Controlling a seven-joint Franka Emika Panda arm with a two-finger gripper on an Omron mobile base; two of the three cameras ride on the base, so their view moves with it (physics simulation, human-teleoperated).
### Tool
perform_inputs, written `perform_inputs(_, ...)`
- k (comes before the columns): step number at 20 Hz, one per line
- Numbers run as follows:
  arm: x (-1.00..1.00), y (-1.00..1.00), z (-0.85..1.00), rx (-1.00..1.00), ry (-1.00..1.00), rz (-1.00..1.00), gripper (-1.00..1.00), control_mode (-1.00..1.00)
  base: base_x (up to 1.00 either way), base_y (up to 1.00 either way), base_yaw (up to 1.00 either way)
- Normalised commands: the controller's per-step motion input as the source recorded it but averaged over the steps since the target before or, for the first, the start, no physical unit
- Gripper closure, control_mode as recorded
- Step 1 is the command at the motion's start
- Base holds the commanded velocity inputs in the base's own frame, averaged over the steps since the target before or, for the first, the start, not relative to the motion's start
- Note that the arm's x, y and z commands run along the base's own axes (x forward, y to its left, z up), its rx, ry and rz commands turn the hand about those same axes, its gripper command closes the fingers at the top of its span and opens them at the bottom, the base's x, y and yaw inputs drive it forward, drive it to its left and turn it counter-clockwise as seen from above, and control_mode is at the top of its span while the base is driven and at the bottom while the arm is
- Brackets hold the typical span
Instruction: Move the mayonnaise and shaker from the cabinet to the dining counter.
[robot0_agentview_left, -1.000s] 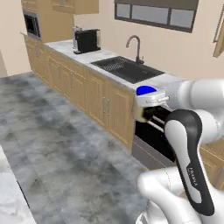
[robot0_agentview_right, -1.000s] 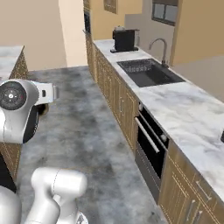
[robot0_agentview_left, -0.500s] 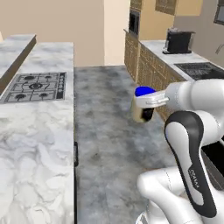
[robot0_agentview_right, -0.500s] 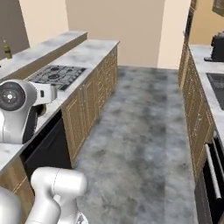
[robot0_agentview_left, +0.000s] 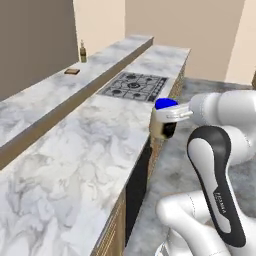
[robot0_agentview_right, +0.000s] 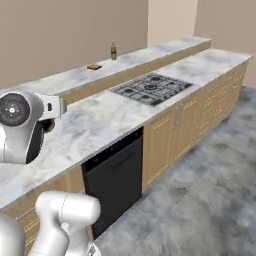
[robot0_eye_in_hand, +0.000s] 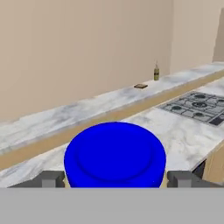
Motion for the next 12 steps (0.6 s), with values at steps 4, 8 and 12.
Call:
perform_inputs(4, 0.0, 0.0, 0.0, 0.0, 0.0, 0.0, 1.0, 1.0, -0.22, -0.02, 0.97)
perform_inputs(8, 0.0, 0.0, 0.0, 0.0, 0.0, 0.0, 1.0, 1.0, -0.19, 0.0, 0.99)
perform_inputs(12, 0.0, 0.0, 0.0, 0.0, 0.0, 0.0, 1.0, 1.0, -0.21, 0.0, 0.94)
